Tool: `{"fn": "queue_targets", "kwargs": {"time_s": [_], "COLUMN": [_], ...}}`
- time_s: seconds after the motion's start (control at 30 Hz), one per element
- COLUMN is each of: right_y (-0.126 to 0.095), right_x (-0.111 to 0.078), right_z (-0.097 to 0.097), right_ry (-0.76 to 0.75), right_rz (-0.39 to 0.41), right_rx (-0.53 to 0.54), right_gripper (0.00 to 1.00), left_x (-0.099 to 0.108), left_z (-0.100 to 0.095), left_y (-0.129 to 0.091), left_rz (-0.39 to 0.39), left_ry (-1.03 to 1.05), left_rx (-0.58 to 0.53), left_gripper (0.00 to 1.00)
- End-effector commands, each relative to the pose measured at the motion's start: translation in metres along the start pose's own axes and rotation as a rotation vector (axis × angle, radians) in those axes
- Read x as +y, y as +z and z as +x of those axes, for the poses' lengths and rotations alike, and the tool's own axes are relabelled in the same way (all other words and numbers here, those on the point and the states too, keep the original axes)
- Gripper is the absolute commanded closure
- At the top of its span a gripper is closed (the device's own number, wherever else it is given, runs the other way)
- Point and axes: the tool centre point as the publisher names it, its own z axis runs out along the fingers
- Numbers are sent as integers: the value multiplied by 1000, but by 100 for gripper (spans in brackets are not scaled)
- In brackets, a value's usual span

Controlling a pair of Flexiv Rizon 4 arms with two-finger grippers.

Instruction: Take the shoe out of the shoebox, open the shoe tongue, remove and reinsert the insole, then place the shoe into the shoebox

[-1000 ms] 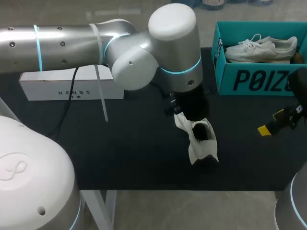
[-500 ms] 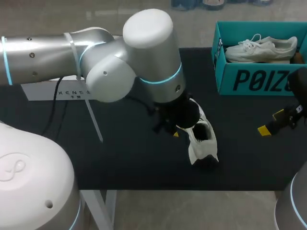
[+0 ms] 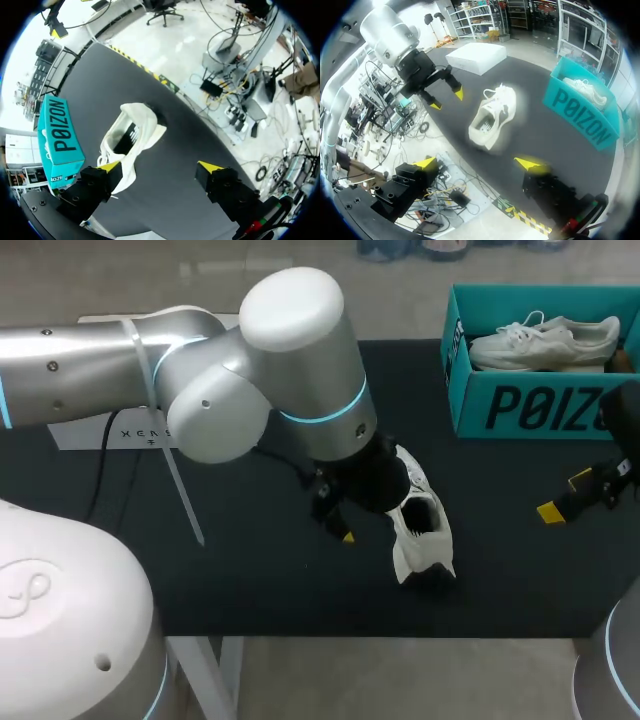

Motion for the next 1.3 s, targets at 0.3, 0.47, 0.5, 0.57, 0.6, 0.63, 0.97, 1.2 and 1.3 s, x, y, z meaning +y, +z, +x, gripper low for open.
{"fn": "queue_targets", "kwargs": {"time_s": [0.3,0.47,0.5,0.57,0.6,0.63,0.97,1.2,1.3], "right_y": [0,0,0,0,0,0,0,0,0], "right_x": [-2,-2,-2,-2,-2,-2,-2,-2,-2], "right_z": [1,1,1,1,1,1,1,1,1], "right_ry": [0,0,0,0,0,0,0,0,0], "right_rz": [-2,-2,-2,-2,-2,-2,-2,-2,-2], "right_rx": [-3,-3,-3,-3,-3,-3,-3,-3,-3], "right_gripper": [0,0,0,0,0,0,0,0,0], "left_x": [-34,-34,-34,-34,-34,-34,-37,-54,-55], "left_z": [44,44,44,44,44,44,43,32,25], "left_y": [19,19,19,19,19,19,21,28,33], "left_rz": [-374,-374,-374,-374,-374,-374,-362,-279,-258], "left_ry": [-817,-817,-817,-817,-817,-817,-818,-865,-869], "left_rx": [124,124,124,124,124,124,138,159,163], "left_gripper": [0,0,0,0,0,0,0,0,0]}}
